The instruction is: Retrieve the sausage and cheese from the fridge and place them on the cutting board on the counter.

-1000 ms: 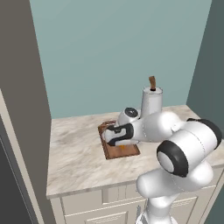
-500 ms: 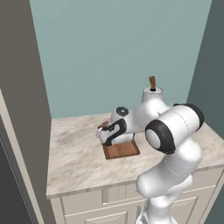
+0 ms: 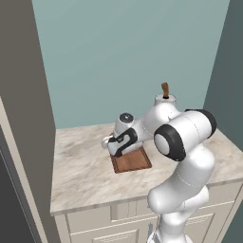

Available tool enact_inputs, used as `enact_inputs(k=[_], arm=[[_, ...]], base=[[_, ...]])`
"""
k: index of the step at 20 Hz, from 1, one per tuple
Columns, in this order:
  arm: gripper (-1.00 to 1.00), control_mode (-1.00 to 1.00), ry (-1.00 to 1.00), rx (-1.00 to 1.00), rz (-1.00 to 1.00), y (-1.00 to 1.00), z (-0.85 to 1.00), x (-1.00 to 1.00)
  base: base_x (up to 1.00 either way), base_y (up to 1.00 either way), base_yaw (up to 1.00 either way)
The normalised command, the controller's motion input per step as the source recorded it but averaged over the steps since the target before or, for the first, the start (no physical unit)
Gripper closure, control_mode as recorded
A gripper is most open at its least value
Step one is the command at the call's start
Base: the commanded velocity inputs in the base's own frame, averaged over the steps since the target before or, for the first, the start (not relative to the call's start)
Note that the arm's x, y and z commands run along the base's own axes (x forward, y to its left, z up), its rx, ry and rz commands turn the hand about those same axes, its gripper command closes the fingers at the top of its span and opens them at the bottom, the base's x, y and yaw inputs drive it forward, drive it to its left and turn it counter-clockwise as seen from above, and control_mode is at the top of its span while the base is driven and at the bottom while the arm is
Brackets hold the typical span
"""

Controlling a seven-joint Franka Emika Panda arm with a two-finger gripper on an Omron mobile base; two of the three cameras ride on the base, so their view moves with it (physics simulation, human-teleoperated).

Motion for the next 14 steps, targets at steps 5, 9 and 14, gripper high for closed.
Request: enact_inputs(k=[5,9,14], arm=[[1.00,-1.00,0.03,-0.01,0.00,0.00,-0.03,-0.03],[-1.00,-1.00,0.01,0.00,0.00,0.00,0.00,-0.04],[-1.00,-1.00,0.00,0.00,0.00,0.00,0.05,-0.19]], base=[[0.00,0.00,0.00],[0.00,0.00,0.00],[0.00,0.00,0.00]])
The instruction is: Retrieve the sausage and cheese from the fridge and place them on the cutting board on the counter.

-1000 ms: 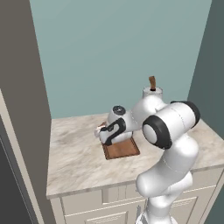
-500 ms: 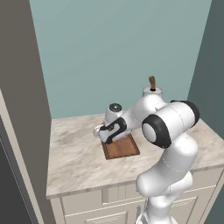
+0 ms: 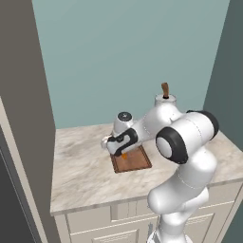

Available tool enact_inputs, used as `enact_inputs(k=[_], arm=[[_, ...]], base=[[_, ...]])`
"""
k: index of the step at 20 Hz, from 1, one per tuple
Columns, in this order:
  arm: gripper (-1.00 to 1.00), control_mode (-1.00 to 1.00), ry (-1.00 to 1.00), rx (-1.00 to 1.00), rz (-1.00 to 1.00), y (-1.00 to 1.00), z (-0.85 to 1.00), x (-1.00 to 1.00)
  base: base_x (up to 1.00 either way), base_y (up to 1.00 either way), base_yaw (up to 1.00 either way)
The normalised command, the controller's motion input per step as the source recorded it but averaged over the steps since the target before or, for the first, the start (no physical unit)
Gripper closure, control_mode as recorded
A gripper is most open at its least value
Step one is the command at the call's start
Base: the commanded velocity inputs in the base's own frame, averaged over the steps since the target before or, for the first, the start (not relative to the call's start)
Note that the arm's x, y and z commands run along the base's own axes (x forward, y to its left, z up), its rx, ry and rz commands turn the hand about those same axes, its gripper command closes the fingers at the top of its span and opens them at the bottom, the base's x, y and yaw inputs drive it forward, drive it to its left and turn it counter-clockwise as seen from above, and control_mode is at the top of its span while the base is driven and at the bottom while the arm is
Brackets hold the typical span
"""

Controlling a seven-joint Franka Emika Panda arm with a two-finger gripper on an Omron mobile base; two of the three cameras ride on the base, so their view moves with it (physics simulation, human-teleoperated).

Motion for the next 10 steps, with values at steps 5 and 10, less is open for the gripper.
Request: enact_inputs(k=[5,10], arm=[[-1.00,-1.00,0.00,0.00,0.00,-0.01,0.21,-0.29],[-1.00,-1.00,0.00,0.01,0.00,0.00,0.73,-0.14]], base=[[0.00,0.00,0.00],[0.00,0.00,0.00]])
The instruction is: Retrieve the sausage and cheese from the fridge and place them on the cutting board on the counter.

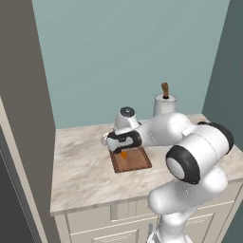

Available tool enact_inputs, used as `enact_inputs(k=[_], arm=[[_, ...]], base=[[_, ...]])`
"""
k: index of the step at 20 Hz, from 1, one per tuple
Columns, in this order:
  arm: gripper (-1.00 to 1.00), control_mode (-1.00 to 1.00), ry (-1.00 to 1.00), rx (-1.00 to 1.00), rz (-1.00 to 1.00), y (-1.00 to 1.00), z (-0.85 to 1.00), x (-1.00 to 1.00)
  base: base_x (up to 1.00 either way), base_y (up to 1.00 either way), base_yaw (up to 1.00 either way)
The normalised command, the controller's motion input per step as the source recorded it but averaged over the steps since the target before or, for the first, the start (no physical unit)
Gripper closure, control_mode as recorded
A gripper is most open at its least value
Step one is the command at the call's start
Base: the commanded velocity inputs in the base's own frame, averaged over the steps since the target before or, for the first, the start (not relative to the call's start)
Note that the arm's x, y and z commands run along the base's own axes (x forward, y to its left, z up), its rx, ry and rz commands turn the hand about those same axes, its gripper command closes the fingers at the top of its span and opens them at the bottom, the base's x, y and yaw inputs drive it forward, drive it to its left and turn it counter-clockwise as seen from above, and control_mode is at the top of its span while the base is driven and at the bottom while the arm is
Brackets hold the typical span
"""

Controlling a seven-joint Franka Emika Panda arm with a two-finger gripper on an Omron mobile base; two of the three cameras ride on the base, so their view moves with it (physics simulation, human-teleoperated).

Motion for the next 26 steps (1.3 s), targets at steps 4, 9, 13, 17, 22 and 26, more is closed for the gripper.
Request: enact_inputs(k=[4,9,13,17,22,26], arm=[[-1.00,-1.00,0.00,0.03,0.00,-0.13,0.88,-0.51],[-1.00,-1.00,-0.02,0.01,0.00,-0.50,0.75,-0.92],[-1.00,-1.00,-0.10,0.00,0.00,-0.63,0.54,-1.00],[-1.00,-1.00,-0.13,0.00,0.00,-0.29,0.34,-0.99],[-1.00,-1.00,-0.15,0.00,0.00,-0.28,0.44,-0.95],[-1.00,-1.00,-0.16,0.03,0.00,-0.28,0.41,-1.00]], base=[[0.00,0.00,0.00],[0.00,0.00,0.00],[0.00,0.00,0.00],[0.00,0.00,0.00],[0.00,0.00,0.00],[0.00,0.00,0.00]])
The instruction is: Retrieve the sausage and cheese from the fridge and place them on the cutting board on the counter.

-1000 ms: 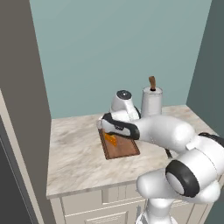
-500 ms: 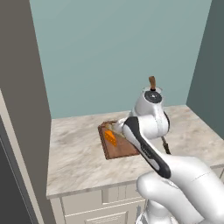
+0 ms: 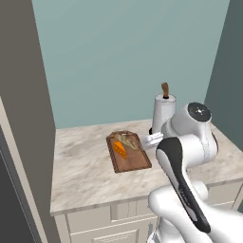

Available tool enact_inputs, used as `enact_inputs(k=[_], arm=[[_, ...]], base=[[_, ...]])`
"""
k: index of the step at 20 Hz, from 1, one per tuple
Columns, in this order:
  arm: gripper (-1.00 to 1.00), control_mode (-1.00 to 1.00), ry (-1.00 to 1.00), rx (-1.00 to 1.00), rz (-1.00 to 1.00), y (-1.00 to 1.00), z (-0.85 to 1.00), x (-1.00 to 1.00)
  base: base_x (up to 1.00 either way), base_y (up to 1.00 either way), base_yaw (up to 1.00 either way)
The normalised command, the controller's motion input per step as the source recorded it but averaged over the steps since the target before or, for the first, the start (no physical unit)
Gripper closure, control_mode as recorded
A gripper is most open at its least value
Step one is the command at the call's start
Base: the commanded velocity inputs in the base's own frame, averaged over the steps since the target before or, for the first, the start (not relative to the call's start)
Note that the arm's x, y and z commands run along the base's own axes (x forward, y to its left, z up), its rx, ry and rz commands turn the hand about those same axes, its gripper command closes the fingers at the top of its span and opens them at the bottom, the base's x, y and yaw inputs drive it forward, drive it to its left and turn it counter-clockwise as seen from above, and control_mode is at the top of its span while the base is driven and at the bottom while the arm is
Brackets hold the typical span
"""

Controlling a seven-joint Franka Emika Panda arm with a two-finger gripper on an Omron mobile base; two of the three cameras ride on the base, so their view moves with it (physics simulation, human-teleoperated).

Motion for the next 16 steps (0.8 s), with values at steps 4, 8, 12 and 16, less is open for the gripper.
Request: enact_inputs(k=[4,8,12,16], arm=[[-1.00,-1.00,-0.10,0.04,0.00,-0.18,0.58,-0.66],[-1.00,-1.00,0.00,0.01,0.00,-0.10,0.16,-0.26],[-1.00,-1.00,0.00,0.00,0.00,0.00,0.00,0.00],[-1.00,-1.00,0.00,0.00,0.00,0.00,0.00,0.00]], base=[[0.00,0.00,0.00],[0.00,0.00,0.00],[0.00,0.00,0.00],[0.00,0.00,0.00]])
